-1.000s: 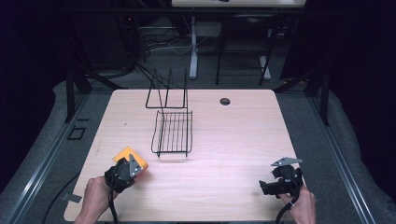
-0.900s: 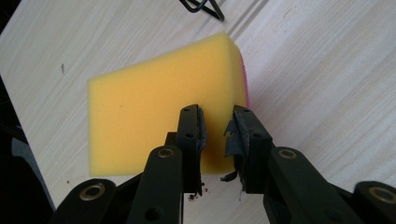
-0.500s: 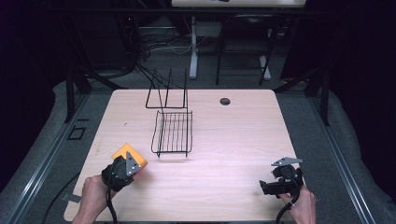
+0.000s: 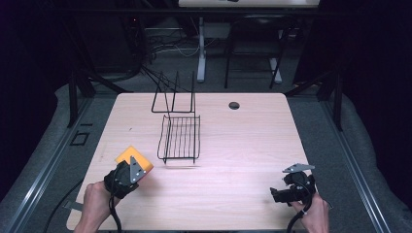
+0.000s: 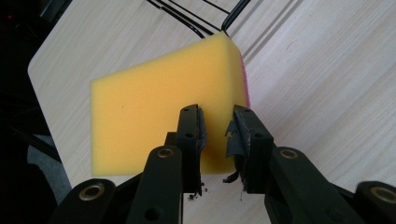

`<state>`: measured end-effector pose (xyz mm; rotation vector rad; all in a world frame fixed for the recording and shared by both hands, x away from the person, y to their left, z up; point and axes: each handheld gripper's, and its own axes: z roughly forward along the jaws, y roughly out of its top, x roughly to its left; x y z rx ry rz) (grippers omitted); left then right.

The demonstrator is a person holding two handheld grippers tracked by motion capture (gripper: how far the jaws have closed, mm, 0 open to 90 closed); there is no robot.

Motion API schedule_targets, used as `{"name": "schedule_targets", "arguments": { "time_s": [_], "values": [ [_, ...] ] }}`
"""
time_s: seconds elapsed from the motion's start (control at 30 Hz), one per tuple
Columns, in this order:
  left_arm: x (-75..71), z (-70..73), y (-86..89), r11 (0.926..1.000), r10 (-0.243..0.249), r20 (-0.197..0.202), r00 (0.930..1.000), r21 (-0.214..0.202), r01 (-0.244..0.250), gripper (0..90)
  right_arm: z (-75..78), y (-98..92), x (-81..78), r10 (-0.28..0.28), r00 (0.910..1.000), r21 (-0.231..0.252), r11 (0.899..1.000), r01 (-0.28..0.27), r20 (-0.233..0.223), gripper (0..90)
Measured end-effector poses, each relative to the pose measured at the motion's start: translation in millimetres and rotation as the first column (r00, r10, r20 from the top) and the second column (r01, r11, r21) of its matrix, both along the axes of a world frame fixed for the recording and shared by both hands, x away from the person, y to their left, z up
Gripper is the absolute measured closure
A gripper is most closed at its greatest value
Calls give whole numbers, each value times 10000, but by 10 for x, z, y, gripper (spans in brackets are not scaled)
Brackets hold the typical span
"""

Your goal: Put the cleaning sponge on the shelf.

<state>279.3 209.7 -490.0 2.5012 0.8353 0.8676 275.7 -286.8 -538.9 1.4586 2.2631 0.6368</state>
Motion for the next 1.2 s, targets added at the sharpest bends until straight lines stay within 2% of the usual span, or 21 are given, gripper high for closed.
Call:
{"name": "schedule_targets", "arguments": {
  "time_s": [0.4, 0.47, 0.83, 1.2],
  "values": [
    [6, 118, -20, 9999, 100, 366, 9993, -114, -96, 737, 12, -5, -7, 8, 10000, -32, 10000, -9, -15, 58],
    [7, 144, -11, 10000, 64, 380, 9993, -8, -63, 737, 12, -9, -9, -25, 10000, -25, 10000, 25, 16, 58],
    [15, 232, 34, 9996, 225, 657, 9976, -185, -213, 736, 20, -17, -11, -42, 10000, -82, 10000, 41, -54, 60],
    [88, 363, 3, 9997, 120, 868, 9962, -203, -102, 735, 12, -12, -14, -64, 10000, -9, 10000, 64, -18, 61]
  ]
}}
